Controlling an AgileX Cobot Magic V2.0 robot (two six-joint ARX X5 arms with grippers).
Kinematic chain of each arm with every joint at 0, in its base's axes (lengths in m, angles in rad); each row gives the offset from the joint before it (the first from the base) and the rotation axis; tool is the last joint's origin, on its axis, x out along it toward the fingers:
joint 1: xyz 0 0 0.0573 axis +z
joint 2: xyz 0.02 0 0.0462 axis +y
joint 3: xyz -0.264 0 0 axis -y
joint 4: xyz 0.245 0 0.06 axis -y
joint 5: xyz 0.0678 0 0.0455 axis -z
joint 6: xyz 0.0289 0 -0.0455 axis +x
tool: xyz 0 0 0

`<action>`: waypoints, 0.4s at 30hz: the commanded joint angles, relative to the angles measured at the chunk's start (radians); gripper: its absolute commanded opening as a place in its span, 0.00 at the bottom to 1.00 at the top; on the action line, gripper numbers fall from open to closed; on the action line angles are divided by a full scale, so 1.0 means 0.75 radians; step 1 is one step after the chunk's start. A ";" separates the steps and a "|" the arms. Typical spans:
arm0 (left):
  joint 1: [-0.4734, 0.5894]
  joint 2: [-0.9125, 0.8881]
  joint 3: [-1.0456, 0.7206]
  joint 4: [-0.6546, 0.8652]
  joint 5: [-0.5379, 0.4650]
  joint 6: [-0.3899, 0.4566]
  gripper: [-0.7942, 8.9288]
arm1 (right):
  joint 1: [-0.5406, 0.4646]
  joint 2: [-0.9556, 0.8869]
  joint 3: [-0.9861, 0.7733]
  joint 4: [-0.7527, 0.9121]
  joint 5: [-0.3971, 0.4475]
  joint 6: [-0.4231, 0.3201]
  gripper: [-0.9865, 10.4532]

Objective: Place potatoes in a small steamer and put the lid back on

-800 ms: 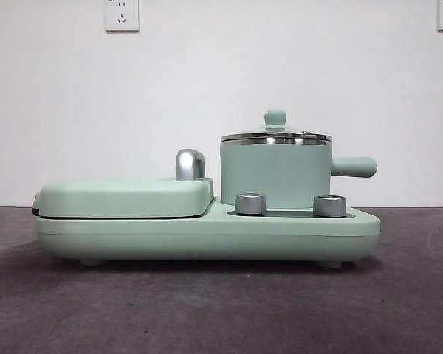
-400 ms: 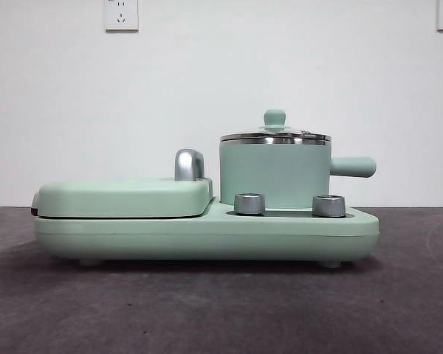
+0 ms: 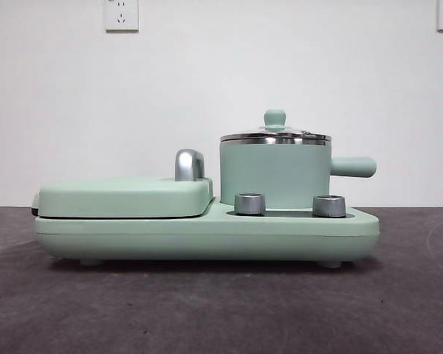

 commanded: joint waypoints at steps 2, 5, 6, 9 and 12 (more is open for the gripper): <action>0.062 -0.083 -0.105 0.062 -0.108 -0.077 0.09 | 0.008 0.005 0.007 0.014 -0.001 0.013 0.10; 0.096 -0.084 -0.105 0.009 -0.145 -0.080 0.09 | 0.008 0.004 0.007 0.015 -0.001 0.013 0.10; 0.103 -0.084 -0.105 0.006 -0.150 -0.080 0.09 | 0.008 0.004 0.007 0.014 -0.001 0.013 0.10; 0.109 -0.083 -0.105 0.005 -0.149 -0.093 0.09 | 0.008 0.004 0.007 0.014 -0.001 0.013 0.10; 0.109 -0.083 -0.104 0.007 -0.149 -0.093 0.09 | 0.008 0.004 0.007 0.014 -0.001 0.013 0.10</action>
